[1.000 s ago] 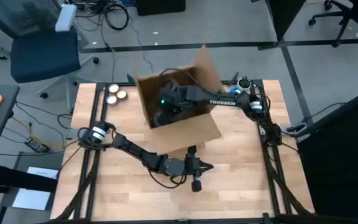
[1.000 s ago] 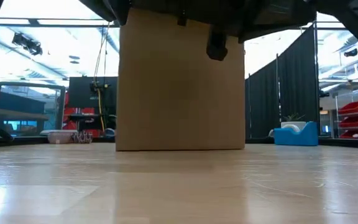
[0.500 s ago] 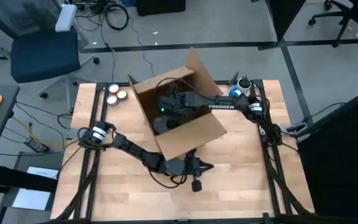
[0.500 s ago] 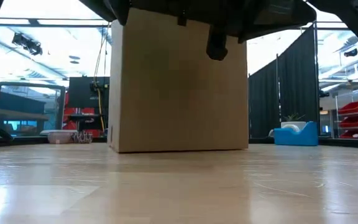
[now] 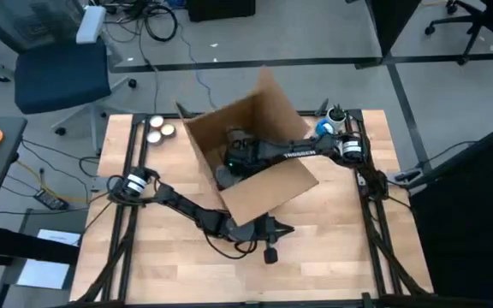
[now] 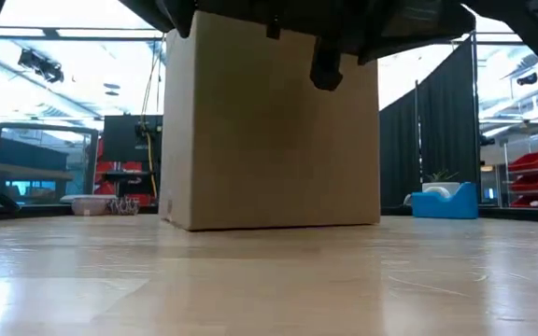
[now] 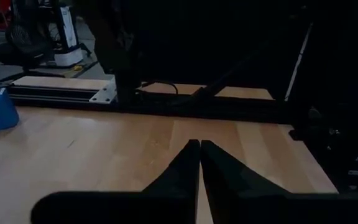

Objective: Wrap mug
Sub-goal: Put the wrapped black mug into the cardboard box

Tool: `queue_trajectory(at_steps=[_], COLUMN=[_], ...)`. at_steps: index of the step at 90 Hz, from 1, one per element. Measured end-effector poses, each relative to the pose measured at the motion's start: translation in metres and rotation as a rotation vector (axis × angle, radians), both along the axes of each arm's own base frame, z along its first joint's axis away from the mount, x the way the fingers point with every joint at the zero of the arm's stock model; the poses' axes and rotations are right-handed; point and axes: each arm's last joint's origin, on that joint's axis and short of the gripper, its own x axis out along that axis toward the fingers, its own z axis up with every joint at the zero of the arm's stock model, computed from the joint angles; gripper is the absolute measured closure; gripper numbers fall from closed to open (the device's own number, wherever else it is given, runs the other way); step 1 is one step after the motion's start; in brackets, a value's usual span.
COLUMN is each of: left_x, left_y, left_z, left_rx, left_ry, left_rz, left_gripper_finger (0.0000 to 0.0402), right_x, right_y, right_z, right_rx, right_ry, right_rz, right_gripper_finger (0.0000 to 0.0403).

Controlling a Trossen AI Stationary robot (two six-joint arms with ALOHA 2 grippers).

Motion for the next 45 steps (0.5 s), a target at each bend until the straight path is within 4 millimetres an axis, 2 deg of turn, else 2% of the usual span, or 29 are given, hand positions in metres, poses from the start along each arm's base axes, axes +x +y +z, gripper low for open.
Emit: queue_trajectory(at_steps=[8, 45], left_x=[0.0, 0.0], left_y=[0.0, 0.0], left_z=[0.0, 0.0], left_rx=[0.0, 0.0], left_ry=[0.0, 0.0], left_rz=[0.0, 0.0], left_gripper_finger=[0.0402, 0.0402], right_x=[-0.0042, -0.0018], right_y=[-0.0008, -0.004], right_z=[-0.0073, -0.0072], right_rx=[0.023, 0.086], right_ry=[0.01, -0.046], right_rz=[-0.017, -0.094], right_gripper_finger=[0.0391, 0.0378])
